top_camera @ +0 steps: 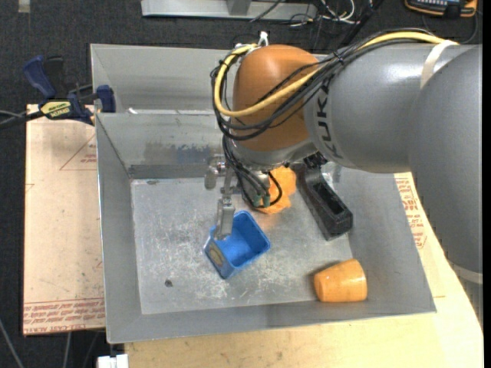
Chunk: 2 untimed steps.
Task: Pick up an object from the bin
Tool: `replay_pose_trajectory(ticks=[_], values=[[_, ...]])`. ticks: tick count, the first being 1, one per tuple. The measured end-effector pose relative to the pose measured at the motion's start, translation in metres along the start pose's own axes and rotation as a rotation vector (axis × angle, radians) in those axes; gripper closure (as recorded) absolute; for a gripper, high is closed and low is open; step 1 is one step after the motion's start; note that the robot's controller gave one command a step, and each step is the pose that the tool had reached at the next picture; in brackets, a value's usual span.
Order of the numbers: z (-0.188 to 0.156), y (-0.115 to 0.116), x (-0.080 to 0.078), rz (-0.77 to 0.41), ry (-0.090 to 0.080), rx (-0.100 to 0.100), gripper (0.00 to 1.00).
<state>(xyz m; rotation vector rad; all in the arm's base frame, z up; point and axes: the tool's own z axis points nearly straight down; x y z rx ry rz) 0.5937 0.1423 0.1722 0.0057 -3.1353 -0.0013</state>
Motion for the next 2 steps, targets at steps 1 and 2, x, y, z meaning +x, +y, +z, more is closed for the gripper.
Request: replay_pose_trajectory(ticks=[1,2], values=[[-0.005,-0.001,-0.001,0.002,-0.007,-0.001,0.0],[0.027,-0.021,-0.003,0.001,-0.015,-0.005,0.0]])
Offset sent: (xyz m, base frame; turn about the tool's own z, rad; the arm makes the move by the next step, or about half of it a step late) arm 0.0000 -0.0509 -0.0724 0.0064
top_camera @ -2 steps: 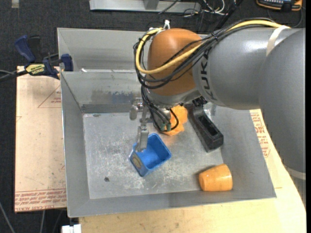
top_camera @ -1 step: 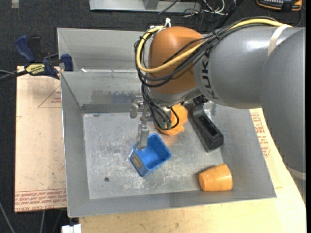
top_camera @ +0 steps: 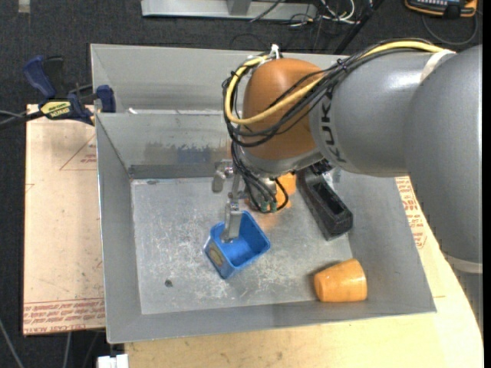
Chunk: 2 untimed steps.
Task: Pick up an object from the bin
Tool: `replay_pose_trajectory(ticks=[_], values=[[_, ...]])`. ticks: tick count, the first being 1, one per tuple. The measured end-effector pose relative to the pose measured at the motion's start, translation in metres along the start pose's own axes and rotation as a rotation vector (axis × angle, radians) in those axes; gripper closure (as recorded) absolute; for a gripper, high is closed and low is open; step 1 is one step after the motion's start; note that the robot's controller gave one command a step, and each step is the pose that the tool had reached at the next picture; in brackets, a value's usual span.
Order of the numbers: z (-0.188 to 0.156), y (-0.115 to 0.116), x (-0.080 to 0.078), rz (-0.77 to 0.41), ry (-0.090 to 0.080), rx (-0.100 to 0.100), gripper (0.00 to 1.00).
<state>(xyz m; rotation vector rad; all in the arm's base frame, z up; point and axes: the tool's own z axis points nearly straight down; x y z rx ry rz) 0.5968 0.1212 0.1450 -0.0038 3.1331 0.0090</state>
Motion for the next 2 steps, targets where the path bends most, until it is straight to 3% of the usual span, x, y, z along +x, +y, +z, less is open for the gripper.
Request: replay_pose_trajectory(ticks=[1,2], values=[[0.054,-0.019,0.008,0.055,0.005,0.004,0.0],[0.075,-0.042,0.045,-0.583,0.001,-0.001,1.0]])
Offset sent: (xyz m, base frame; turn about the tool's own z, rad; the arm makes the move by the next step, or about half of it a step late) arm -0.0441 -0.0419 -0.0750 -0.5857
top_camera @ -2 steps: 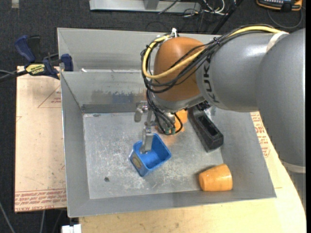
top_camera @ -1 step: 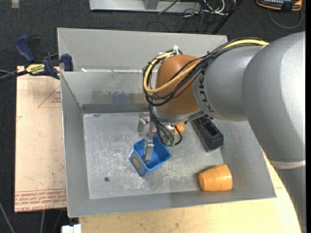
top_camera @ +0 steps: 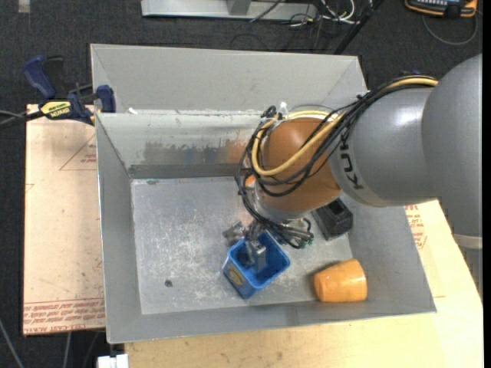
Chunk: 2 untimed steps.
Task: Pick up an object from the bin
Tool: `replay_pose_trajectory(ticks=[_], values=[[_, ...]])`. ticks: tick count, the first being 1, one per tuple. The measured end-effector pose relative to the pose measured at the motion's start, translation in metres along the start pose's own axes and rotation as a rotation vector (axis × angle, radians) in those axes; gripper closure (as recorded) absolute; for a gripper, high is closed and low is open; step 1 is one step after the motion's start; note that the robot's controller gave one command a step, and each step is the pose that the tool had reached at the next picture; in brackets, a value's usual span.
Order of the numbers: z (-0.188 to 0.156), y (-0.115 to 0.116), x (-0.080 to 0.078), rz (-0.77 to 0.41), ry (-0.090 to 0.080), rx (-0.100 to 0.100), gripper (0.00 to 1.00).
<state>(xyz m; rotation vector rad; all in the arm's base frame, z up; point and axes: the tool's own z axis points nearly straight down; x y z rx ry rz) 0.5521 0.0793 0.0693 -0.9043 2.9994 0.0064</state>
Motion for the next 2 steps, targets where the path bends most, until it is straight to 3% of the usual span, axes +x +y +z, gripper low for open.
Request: replay_pose_trajectory(ticks=[1,2], values=[[0.0,0.0,-0.001,0.001,-0.001,0.0,1.0],[-0.182,0.006,0.001,-0.013,-0.011,0.004,1.0]])
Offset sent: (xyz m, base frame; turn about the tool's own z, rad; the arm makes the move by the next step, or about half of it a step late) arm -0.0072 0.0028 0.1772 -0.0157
